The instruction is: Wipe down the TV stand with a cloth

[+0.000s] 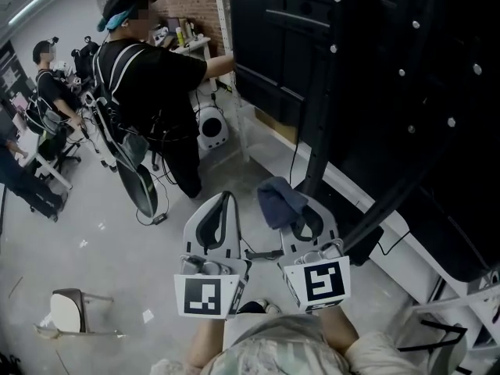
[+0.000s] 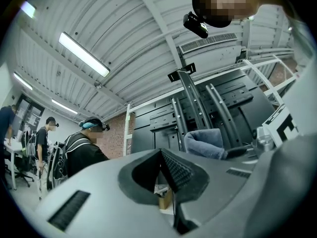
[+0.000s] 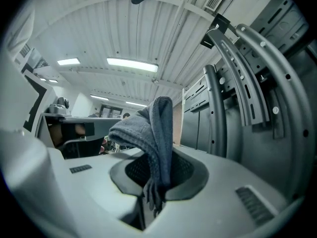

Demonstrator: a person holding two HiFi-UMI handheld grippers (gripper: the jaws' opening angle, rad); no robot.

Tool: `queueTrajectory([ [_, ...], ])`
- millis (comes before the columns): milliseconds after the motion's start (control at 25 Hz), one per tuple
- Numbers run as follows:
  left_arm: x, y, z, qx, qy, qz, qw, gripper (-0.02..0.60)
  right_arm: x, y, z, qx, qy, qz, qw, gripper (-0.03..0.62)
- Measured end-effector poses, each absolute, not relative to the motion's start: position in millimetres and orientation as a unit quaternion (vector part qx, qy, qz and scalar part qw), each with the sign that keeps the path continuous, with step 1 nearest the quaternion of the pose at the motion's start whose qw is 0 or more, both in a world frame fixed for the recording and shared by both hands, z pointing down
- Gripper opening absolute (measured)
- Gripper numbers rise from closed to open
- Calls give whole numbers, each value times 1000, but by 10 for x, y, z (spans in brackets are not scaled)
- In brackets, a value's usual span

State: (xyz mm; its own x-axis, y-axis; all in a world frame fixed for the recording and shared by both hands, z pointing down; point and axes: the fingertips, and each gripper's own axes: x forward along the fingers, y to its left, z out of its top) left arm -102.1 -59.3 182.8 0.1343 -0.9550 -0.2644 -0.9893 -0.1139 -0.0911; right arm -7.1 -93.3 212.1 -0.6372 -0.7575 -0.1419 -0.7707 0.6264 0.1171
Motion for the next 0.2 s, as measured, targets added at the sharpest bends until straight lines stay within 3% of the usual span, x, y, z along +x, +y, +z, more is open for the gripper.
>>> queueTrajectory([
  [200,-842,-544,1803,-745,651,71,128,15,84,-923,2144,-429,898,90,34,63],
])
